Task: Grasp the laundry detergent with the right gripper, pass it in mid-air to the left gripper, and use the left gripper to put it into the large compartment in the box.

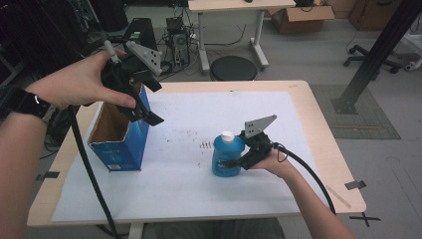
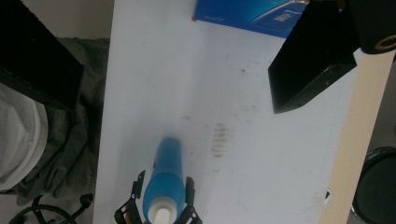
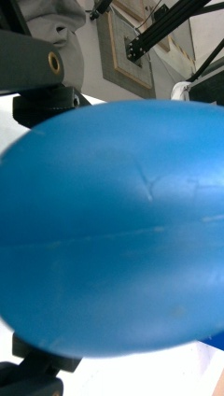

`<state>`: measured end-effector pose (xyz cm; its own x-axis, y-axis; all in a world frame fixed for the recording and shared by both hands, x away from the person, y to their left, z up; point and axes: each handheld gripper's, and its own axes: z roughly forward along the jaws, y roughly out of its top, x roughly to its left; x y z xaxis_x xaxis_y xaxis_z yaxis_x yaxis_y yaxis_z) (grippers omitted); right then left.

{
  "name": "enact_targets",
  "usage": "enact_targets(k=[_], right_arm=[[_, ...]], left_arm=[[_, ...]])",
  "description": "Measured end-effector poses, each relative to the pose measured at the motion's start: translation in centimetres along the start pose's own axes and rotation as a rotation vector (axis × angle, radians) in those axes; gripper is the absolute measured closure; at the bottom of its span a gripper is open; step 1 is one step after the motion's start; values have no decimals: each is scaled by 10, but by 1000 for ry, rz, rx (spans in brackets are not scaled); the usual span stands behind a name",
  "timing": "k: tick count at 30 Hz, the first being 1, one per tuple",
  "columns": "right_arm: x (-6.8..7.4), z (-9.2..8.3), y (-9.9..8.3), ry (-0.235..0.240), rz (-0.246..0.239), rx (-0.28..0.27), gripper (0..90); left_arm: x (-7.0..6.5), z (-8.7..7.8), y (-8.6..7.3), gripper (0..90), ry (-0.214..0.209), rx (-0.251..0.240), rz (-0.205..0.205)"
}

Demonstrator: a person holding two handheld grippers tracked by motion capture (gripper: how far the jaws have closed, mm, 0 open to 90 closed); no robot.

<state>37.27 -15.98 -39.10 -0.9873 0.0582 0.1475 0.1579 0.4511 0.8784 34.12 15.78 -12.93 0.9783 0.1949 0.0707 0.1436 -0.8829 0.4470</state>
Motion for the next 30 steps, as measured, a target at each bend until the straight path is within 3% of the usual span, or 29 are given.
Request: enact_targets(k=[30], right_arm=[[-2,0,-3,12,-7,-16,353]], left_arm=[[0,-1,0,45,-2,-4,3]])
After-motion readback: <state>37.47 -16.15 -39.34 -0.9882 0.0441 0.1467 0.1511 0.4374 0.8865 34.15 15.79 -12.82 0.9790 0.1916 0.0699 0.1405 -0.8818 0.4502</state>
